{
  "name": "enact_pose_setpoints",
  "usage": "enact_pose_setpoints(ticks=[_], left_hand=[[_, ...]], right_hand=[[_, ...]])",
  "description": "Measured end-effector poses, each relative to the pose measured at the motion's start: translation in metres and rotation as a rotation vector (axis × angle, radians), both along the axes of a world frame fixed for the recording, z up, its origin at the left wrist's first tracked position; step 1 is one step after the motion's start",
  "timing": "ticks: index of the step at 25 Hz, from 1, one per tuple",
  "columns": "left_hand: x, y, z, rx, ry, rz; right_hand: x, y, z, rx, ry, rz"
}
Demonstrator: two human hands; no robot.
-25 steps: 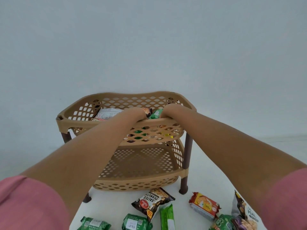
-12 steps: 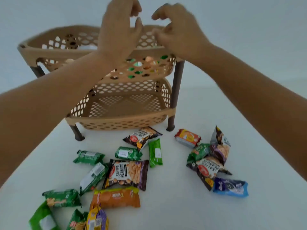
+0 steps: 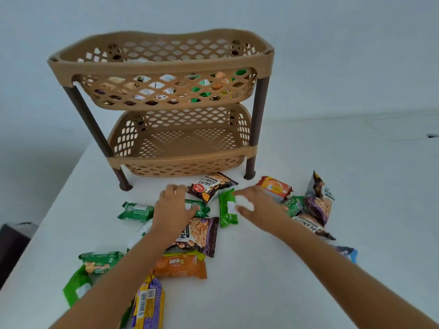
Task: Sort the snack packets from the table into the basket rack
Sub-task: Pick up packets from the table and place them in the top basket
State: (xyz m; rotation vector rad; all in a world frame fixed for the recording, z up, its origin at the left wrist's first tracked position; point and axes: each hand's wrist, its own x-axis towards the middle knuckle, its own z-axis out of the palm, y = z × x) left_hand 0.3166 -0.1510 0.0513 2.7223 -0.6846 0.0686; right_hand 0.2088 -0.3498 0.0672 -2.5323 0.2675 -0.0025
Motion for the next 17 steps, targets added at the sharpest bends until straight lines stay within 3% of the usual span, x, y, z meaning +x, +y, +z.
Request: enact_pose_setpoints(ticks=[6, 14, 17], left_hand=[[0.009, -0.007, -0.025, 0.142, 0.195, 0.014], [0.013, -0.008, -0.027, 0.220, 0.246, -0.119], [0.010, -0.005, -0.025, 0.276, 0.185, -0.124]], right_hand=[[0.024, 0.018, -0.030, -0.002, 0.126, -0.048], [0.027, 0.034, -0.031, -0.008, 0.111, -0.113], [0.026, 0.037, -0.032, 0.036, 0.137, -0.145]])
